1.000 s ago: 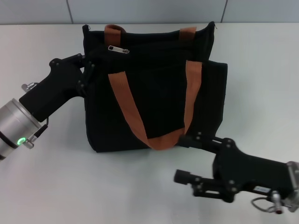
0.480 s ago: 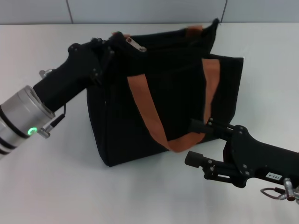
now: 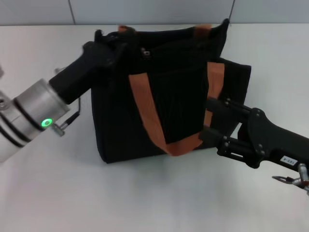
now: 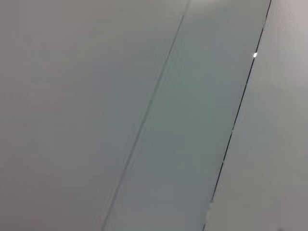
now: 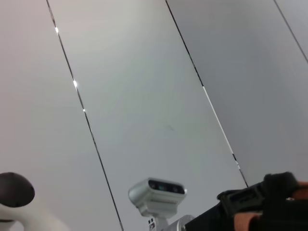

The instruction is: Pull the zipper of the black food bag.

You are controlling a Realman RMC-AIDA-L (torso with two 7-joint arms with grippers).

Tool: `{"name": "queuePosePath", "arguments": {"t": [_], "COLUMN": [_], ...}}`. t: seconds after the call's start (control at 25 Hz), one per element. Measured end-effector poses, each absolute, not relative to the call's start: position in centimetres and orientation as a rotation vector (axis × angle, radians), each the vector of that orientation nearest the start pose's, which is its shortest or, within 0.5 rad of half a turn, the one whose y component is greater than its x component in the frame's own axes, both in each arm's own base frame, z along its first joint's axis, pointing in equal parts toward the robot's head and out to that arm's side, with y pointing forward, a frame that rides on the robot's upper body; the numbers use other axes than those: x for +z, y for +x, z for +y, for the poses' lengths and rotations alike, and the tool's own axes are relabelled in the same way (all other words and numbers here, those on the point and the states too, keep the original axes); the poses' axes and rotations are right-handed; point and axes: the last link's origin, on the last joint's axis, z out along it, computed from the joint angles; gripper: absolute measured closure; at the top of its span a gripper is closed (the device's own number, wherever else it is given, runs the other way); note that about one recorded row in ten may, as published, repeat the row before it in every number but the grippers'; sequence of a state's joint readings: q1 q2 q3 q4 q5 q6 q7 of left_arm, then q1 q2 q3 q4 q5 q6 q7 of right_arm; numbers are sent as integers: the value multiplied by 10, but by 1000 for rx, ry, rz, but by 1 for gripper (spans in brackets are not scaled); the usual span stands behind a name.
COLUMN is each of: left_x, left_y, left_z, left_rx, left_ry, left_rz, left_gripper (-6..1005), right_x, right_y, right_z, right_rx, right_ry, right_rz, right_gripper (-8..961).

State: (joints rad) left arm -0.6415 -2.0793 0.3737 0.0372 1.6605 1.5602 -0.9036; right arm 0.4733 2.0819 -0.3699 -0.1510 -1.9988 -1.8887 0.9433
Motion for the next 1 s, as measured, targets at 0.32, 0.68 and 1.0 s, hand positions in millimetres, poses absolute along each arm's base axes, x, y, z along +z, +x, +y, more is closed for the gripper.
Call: {"name": "queuePosePath", "arguments": {"t": [0.32,0.68,1.0], "left_x": [-32,-34,-31], "left_y": [-231,-215,-237], "left_z": [331,315,329], "left_rx": [-1419,-1419,-1283], "left_ry": [-2168,-2314,-2250], "left_rz": [-667,-336,-493], "left_gripper": [981,981,982], "right_x": [-27,-17,-15], "right_y": [252,254,253], "right_z": [249,253,255], "right_rx": [1520,1525,1548], "right_ry": [-2476,-2395,-2349], "right_rz": [585,508,499], "right_gripper": [235,240,244]}}
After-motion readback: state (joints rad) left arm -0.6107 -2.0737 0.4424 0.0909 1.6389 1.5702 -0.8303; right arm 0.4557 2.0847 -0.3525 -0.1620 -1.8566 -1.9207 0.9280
